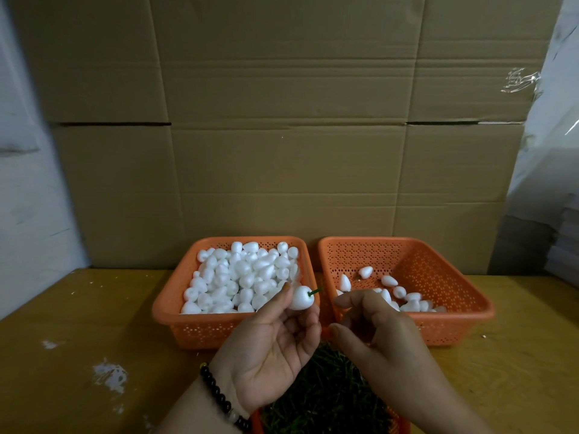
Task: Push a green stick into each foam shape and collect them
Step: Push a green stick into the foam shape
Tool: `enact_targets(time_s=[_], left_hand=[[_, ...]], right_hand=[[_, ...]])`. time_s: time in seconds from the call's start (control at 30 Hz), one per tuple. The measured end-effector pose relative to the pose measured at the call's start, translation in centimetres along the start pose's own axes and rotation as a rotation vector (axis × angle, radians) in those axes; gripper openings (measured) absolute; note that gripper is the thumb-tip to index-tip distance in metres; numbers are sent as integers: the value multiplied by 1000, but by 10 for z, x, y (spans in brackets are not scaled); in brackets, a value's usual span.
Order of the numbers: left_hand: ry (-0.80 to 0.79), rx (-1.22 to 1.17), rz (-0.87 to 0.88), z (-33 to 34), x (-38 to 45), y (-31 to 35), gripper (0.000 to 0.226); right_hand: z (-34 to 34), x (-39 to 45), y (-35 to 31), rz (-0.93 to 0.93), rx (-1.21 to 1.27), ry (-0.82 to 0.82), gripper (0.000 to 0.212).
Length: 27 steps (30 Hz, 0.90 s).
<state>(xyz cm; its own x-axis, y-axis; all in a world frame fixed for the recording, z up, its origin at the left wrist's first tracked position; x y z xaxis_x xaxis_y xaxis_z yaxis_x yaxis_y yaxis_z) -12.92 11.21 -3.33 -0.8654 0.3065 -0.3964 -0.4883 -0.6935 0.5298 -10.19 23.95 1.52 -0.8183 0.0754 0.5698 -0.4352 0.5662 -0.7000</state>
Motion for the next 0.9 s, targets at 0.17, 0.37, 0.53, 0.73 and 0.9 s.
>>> enact_targets(time_s=[0.17, 0.37, 0.53, 0.73, 0.9], left_hand=[[5, 78, 133, 0, -2, 8, 36], [-14, 155, 220, 1, -2, 10, 34], [-32, 252, 302, 3, -4, 10, 30], [-13, 466, 476, 4, -7, 13, 43], [-1, 569, 559, 5, -9, 13, 37]], right_hand=[[-1, 0, 0, -4, 13, 7, 28], [-2, 1, 1, 3, 29, 29, 33], [-2, 2, -2, -45, 52, 48, 43], [1, 1, -3, -118, 34, 17, 42], [1, 1, -4, -143, 55, 15, 32]])
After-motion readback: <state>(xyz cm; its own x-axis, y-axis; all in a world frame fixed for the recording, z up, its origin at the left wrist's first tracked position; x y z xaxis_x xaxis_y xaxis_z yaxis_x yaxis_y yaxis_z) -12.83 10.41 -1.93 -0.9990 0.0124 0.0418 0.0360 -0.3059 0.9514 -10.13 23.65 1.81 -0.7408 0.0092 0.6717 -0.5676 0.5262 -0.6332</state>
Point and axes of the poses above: each hand's wrist, its own x-axis towards the middle knuckle, its own z-axis out of the palm, y = z × x, the point moved 8 cm from there along x, towards the middle knuckle, and after that the axes turned 13 degrees about y, right-handed, at the moved point
